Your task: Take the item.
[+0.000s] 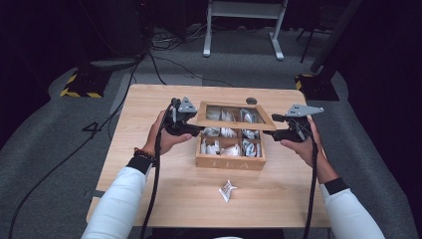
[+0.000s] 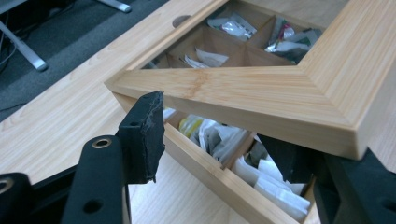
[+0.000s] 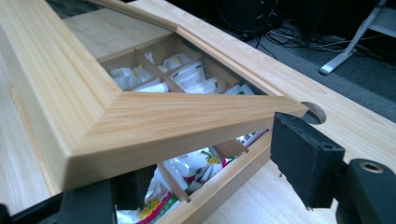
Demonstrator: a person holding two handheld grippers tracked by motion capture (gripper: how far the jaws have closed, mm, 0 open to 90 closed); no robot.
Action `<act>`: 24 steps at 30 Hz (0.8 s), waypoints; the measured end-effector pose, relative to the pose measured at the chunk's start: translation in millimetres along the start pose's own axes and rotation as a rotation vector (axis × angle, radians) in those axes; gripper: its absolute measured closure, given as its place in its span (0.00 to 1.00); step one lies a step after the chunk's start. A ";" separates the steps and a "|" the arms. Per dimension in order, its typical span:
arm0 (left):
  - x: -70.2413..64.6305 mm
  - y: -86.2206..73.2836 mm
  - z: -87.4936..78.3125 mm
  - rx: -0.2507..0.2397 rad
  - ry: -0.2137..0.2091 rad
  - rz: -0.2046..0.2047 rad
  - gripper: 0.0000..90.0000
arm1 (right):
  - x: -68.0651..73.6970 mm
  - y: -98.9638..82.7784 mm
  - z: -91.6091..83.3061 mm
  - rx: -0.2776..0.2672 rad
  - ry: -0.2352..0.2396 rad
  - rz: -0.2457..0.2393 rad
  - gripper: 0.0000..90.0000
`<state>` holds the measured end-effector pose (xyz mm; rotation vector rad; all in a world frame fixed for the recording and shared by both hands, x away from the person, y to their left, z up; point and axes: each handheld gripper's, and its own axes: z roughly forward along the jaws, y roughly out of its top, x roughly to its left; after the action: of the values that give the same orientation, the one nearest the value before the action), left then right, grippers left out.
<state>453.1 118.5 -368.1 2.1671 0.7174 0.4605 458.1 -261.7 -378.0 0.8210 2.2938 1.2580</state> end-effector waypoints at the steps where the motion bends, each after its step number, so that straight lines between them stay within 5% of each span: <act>1: -0.8 -1.0 -0.1 0.005 -0.002 0.003 0.46 | 0.7 -0.6 -0.2 0.001 0.003 -0.004 0.37; 18: -9.3 -20.5 5.0 0.054 -0.033 0.018 0.43 | 11.3 -20.9 -1.9 0.046 0.027 -0.011 0.36; 24: -18.3 -25.2 6.5 0.076 -0.039 0.055 0.42 | 16.2 -28.1 -3.5 0.077 0.029 -0.034 0.35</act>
<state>433.8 116.6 -393.4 2.2656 0.6654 0.4241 435.4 -265.1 -401.1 0.7907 2.3822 1.1815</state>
